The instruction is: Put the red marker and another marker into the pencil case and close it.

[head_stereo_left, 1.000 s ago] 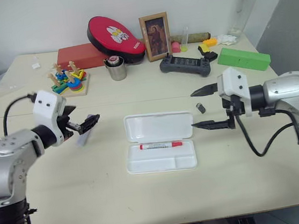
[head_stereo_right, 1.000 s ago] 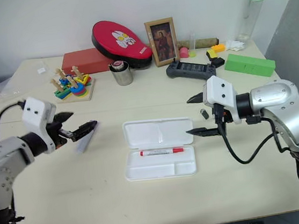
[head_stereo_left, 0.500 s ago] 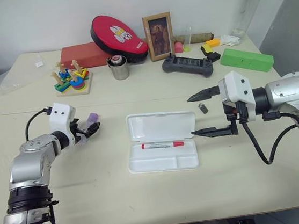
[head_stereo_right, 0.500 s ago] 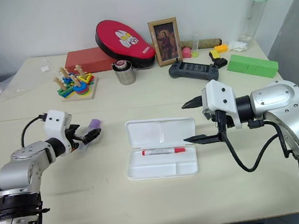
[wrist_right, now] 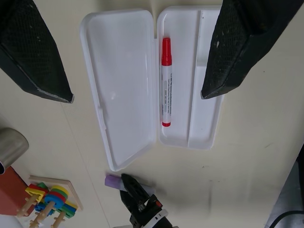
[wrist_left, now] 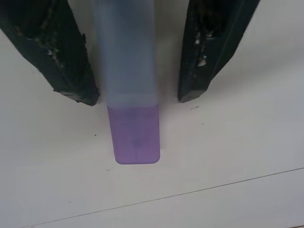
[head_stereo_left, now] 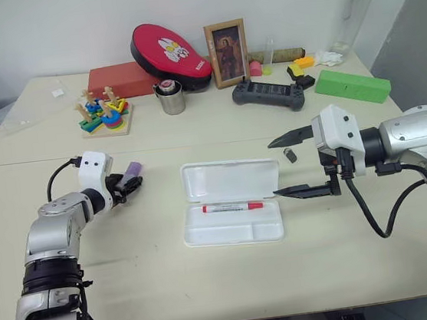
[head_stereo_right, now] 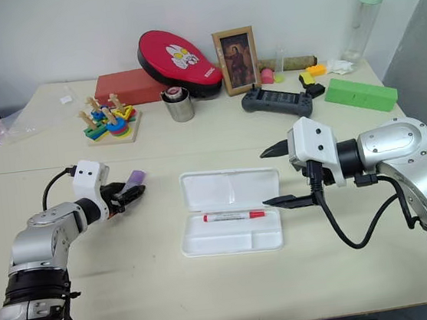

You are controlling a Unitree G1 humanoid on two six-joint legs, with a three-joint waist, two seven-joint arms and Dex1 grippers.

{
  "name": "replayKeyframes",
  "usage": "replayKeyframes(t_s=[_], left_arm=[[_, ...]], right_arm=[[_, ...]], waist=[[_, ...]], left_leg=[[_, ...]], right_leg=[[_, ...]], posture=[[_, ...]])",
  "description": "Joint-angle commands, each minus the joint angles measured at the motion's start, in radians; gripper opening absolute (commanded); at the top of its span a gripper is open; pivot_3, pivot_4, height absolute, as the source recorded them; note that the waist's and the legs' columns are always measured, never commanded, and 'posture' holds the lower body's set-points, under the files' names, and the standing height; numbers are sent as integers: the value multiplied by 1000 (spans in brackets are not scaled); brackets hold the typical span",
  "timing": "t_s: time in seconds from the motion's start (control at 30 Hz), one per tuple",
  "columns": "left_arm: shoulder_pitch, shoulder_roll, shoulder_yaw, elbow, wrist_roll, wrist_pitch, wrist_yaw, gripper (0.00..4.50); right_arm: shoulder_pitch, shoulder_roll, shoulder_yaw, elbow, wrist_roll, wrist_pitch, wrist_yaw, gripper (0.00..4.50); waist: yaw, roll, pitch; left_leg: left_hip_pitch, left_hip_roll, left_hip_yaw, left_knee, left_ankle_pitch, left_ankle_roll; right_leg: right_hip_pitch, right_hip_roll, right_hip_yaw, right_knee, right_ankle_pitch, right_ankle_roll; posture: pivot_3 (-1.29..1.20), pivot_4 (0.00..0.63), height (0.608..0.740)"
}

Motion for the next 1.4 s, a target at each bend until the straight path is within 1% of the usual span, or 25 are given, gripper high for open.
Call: replayKeyframes(t_s=[0.03,0.13,0.17,0.37,0.53,0.57,0.63,0.67,0.8,0.93,1.03,1.2,1.33,1.4], left_arm=[[40,8,-8,-30,5,26,-20,1972],[59,8,0,-66,-3,51,-14,1279],[69,6,2,-82,-5,58,-10,1201],[97,-2,6,-130,7,71,8,1185],[92,-4,13,-149,32,9,36,1185],[84,5,21,-167,34,-7,38,1185],[47,55,40,-262,-1,-9,-21,1185],[12,64,44,-300,-6,-15,-26,1185],[-59,66,32,-381,-12,-46,-39,1185],[-113,55,20,-461,-58,-9,-63,1185],[-129,76,-17,-619,-188,60,-192,1185],[-73,126,-47,-758,-320,130,-333,1185],[-16,178,-61,-799,-374,154,-414,1185],[18,204,-69,-807,-375,145,-445,1185]], right_arm=[[-10,-7,-27,-21,11,-11,-7,4500],[-9,0,-24,-19,7,-18,-12,4500],[-8,1,-24,-20,8,-18,-12,4500],[-9,4,-16,-14,5,-22,-14,4500],[-8,4,-13,-13,5,-23,-12,4500],[-5,1,-14,-15,7,-22,-9,4500],[8,-10,-13,-17,0,-30,-1,4500],[14,-11,-12,-17,-4,-33,-2,4500],[22,-6,-7,-16,-14,-40,-8,4500],[27,-5,-5,-15,-22,-45,-13,4500],[33,-19,-6,-12,-27,-54,-4,4500],[38,-27,-11,-4,-29,-61,5,4500],[40,-32,-12,2,-31,-69,8,4500],[44,-35,-15,2,-30,-71,9,4500]], waist=[[0,0,0],[0,0,0],[0,0,0],[-1,0,0],[-1,0,0],[-1,0,0],[-1,-1,1],[-1,-2,1],[7,-3,2],[0,-3,2],[-3,-3,2],[-8,-2,2],[-14,-2,2],[-15,-2,2]], left_leg=[[0,0,0,0,0,0],[0,0,0,0,0,0],[0,0,0,0,0,0],[0,0,0,0,0,0],[0,0,0,0,0,0],[0,0,0,0,0,0],[0,0,0,0,0,0],[-1,0,0,0,0,0],[-2,0,-1,0,0,0],[-2,0,0,-1,0,0],[-3,0,0,-1,0,0],[-2,0,0,-1,0,0],[-2,0,0,-1,0,0],[-2,0,0,0,0,0]], right_leg=[[0,0,0,0,0,0],[0,0,0,0,0,0],[0,0,0,0,0,0],[0,0,0,0,0,0],[0,0,0,0,0,0],[0,0,0,0,0,0],[0,0,0,0,0,0],[-1,0,0,0,0,0],[-2,0,-1,-1,0,0],[-1,0,0,-2,0,0],[-2,0,0,-1,0,0],[-2,0,0,-1,0,0],[-2,0,0,-1,0,1],[-2,0,0,-1,0,0]], posture=[[0,150,740],[0,150,740],[0,150,740],[0,150,740],[0,150,740],[0,150,740],[0,150,740],[0,150,740],[0,150,740],[0,150,740],[0,150,740],[0,150,740],[0,150,740],[0,150,740]])
